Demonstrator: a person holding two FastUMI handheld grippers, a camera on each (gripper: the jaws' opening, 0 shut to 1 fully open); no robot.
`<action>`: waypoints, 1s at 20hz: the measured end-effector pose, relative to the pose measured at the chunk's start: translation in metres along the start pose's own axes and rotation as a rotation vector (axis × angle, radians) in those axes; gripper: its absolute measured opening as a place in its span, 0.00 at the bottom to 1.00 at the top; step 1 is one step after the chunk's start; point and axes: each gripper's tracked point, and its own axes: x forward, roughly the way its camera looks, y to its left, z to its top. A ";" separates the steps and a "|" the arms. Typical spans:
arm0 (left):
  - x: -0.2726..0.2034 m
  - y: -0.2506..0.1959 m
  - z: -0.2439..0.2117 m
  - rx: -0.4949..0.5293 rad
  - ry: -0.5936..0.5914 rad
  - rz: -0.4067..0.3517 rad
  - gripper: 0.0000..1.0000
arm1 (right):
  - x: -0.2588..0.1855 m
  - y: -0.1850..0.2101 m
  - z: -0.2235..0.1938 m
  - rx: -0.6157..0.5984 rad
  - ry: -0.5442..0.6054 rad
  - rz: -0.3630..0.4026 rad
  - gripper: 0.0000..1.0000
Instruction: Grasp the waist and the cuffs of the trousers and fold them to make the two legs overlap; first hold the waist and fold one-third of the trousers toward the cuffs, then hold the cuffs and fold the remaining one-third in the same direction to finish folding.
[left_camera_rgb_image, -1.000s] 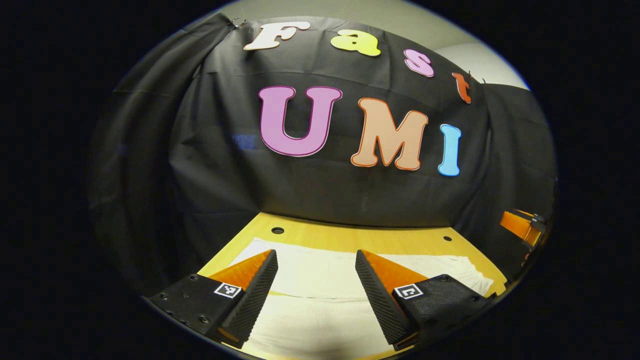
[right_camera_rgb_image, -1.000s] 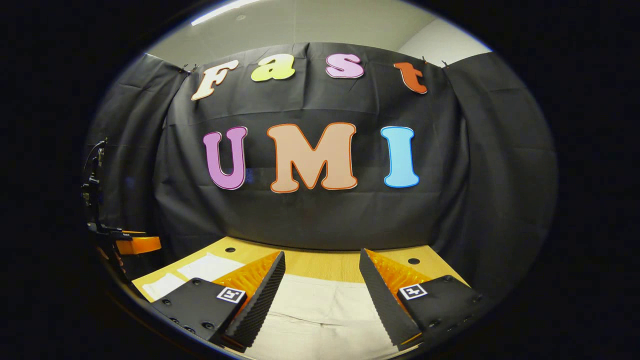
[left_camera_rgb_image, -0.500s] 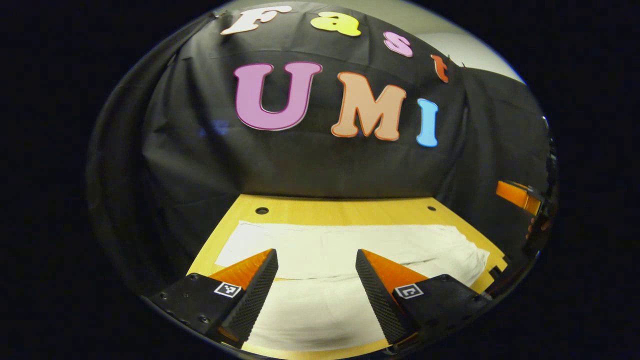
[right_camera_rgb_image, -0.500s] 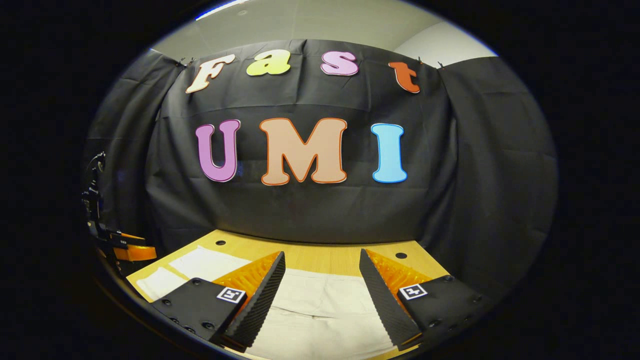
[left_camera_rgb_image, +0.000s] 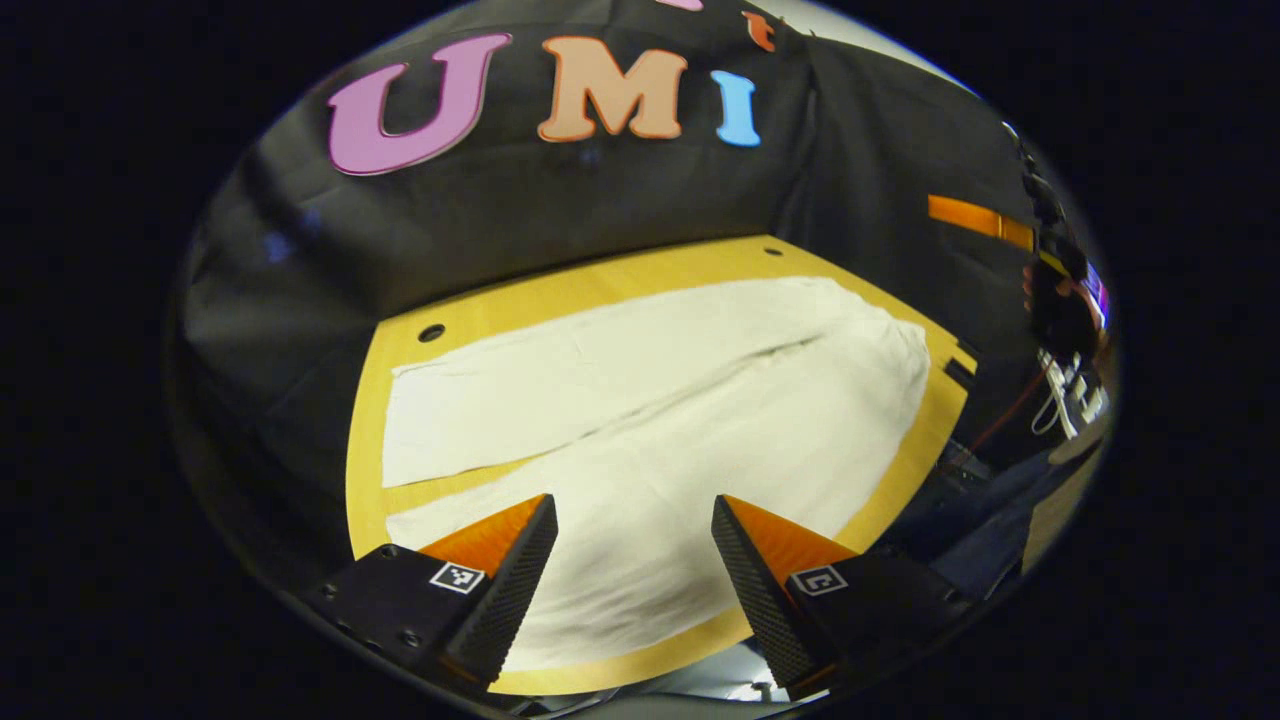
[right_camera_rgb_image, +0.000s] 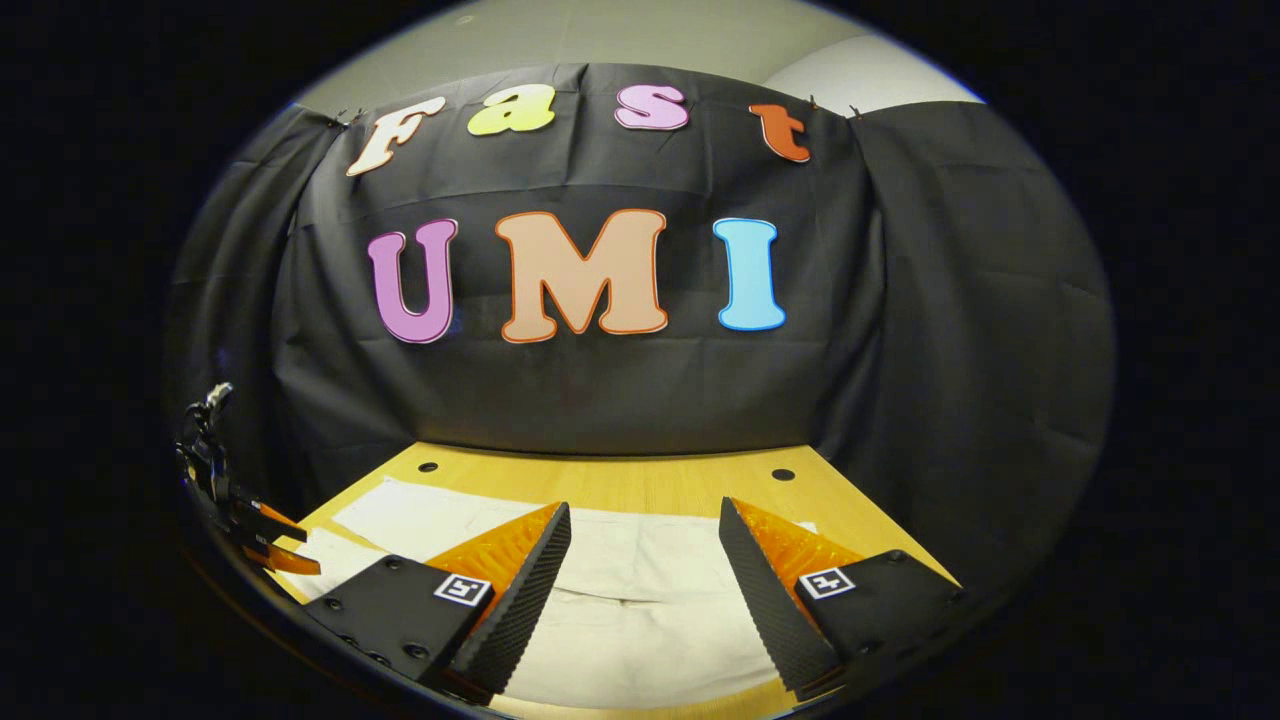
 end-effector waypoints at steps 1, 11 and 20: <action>-0.002 0.000 -0.012 0.034 0.051 -0.027 0.94 | -0.004 -0.001 -0.003 0.002 0.004 -0.005 0.96; -0.032 0.015 -0.075 0.402 0.447 -0.231 0.88 | -0.026 -0.017 -0.027 -0.006 0.044 -0.063 0.96; -0.027 0.042 -0.106 0.491 0.588 -0.264 0.79 | -0.024 -0.020 -0.038 -0.016 0.075 -0.066 0.96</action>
